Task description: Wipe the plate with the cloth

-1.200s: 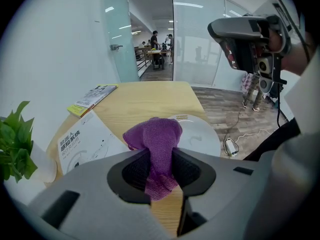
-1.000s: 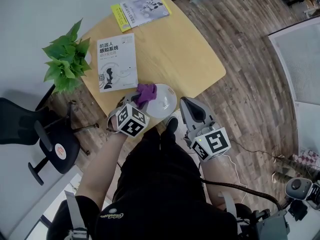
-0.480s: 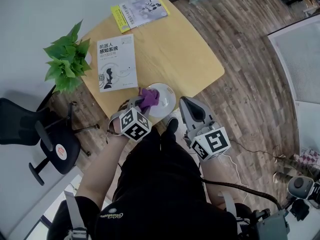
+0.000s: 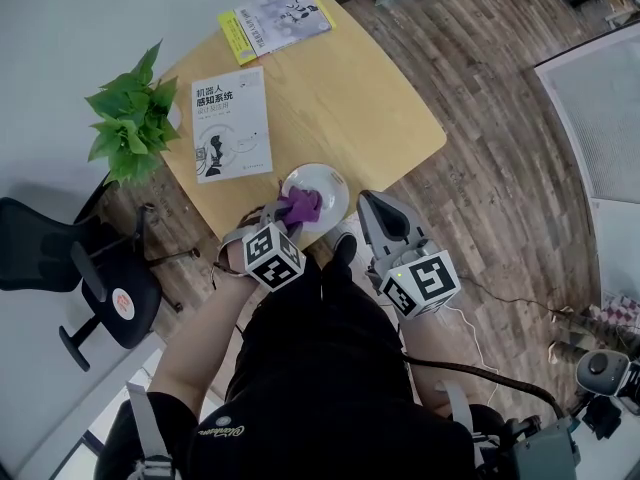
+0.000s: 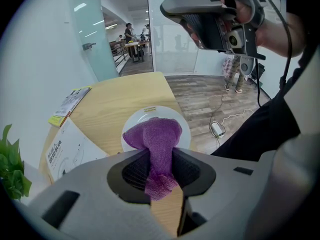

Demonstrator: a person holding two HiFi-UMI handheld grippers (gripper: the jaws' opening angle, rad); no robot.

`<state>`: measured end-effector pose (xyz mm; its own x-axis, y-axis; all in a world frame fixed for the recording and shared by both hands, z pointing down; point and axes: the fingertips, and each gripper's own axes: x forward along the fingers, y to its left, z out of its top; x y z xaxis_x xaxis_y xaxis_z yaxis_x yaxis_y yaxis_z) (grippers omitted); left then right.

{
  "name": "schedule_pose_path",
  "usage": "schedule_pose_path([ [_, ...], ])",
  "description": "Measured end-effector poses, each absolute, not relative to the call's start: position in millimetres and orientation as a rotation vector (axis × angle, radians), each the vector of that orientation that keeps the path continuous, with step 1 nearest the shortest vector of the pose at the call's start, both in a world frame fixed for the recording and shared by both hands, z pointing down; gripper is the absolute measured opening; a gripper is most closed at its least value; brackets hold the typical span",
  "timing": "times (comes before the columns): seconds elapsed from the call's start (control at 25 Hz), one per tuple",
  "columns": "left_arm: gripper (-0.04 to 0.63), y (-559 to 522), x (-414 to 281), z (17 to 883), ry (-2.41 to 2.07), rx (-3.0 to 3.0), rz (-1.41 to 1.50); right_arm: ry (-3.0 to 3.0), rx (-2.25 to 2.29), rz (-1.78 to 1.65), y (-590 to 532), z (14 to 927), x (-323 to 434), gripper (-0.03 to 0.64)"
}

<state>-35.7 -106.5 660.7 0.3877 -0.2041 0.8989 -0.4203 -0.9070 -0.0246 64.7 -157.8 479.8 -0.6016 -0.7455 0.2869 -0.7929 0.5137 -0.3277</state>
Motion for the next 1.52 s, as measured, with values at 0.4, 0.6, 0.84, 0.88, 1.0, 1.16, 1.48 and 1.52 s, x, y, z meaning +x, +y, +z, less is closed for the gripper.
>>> schedule_pose_path([
  [0.4, 0.120, -84.4, -25.5, 659.1, -0.446, 2.461, 1.559, -2.638, 1.347, 0.653, -160.1, 479.2, 68.0, 0.000],
  [0.6, 0.120, -69.0, -17.6, 655.4, -0.361, 2.481, 1.559, -2.640, 1.343, 0.655, -160.0, 478.7, 66.8, 0.000],
  [0.84, 0.120, -64.7, -11.6, 642.0, -0.301, 2.472, 1.462, -2.637, 1.360, 0.656, -161.3, 479.0, 70.0, 0.000],
  [0.88, 0.120, -73.7, -13.2, 635.4, -0.332, 2.471, 1.429, -2.636, 1.362, 0.657, -161.5, 478.8, 70.5, 0.000],
  [1.0, 0.120, -122.0, -26.3, 613.5, -0.497, 2.482, 1.386, -2.635, 1.361, 0.658, -161.2, 478.9, 71.6, 0.000],
  [1.16, 0.120, -180.4, -40.2, 607.3, -0.634, 2.497, 1.473, -2.637, 1.353, 0.655, -159.5, 478.4, 71.0, 0.000],
  [1.48, 0.120, -183.5, -21.0, 655.0, -0.483, 2.450, 1.659, -2.613, 1.368, 0.664, -154.4, 484.1, 77.0, 0.000],
  [1.52, 0.120, -180.3, -19.0, 658.6, -0.465, 2.448, 1.678, -2.609, 1.378, 0.668, -154.0, 484.6, 79.2, 0.000],
])
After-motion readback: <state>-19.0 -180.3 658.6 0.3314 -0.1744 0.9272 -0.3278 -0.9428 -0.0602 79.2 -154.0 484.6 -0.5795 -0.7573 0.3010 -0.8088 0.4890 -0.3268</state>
